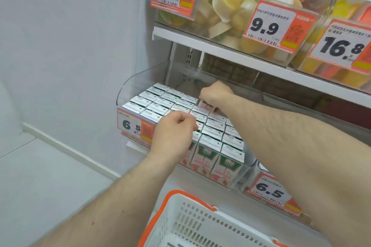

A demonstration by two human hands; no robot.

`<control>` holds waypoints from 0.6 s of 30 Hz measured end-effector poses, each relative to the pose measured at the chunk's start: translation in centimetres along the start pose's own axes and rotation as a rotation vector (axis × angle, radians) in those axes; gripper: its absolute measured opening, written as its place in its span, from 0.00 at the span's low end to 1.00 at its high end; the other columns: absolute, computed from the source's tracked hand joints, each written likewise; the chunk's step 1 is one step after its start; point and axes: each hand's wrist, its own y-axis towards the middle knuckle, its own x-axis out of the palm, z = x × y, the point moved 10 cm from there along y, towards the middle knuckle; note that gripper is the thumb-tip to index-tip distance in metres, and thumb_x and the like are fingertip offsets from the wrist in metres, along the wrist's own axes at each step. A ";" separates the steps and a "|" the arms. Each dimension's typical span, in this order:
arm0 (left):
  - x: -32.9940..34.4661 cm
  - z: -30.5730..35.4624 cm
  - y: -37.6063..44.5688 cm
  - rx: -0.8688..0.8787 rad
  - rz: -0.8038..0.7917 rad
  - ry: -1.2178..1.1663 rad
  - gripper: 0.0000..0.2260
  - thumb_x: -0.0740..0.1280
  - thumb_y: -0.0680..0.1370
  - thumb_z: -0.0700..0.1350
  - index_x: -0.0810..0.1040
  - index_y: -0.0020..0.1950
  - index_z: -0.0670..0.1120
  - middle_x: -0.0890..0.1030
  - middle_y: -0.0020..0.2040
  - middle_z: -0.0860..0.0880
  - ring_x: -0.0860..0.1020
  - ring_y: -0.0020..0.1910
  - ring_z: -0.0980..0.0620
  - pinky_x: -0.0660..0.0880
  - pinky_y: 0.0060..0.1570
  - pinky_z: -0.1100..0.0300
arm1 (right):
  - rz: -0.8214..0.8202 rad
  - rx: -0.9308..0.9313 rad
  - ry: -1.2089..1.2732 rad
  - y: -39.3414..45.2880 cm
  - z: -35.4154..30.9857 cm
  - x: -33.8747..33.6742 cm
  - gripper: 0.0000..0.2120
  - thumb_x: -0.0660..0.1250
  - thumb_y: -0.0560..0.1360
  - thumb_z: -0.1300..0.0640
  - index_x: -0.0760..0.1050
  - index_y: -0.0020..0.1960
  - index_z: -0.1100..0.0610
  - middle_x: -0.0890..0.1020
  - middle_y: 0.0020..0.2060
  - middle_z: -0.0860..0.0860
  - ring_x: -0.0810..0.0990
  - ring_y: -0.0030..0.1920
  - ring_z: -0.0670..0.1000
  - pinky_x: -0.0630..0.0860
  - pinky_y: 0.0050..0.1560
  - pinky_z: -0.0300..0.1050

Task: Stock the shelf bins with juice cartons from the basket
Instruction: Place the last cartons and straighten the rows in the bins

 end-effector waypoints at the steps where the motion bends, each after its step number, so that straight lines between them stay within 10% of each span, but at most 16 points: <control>1: -0.1 -0.1 0.1 -0.010 0.014 -0.024 0.07 0.64 0.78 0.45 0.81 0.43 0.51 0.83 0.41 0.55 0.77 0.38 0.59 0.69 0.34 0.65 | -0.033 0.017 0.046 0.4 0.1 0.8 0.11 0.65 0.72 0.53 0.80 0.46 0.59 0.82 0.41 0.54 0.82 0.37 0.55 0.82 0.41 0.47; 18: -0.4 -0.6 -0.5 -0.080 0.138 -0.239 0.08 0.63 0.77 0.45 0.80 0.40 0.49 0.82 0.34 0.55 0.75 0.38 0.57 0.67 0.40 0.60 | -0.215 0.134 0.431 3.3 1.9 4.6 0.33 0.53 0.80 0.38 0.58 0.77 0.57 0.65 0.75 0.58 0.66 0.72 0.60 0.64 0.71 0.56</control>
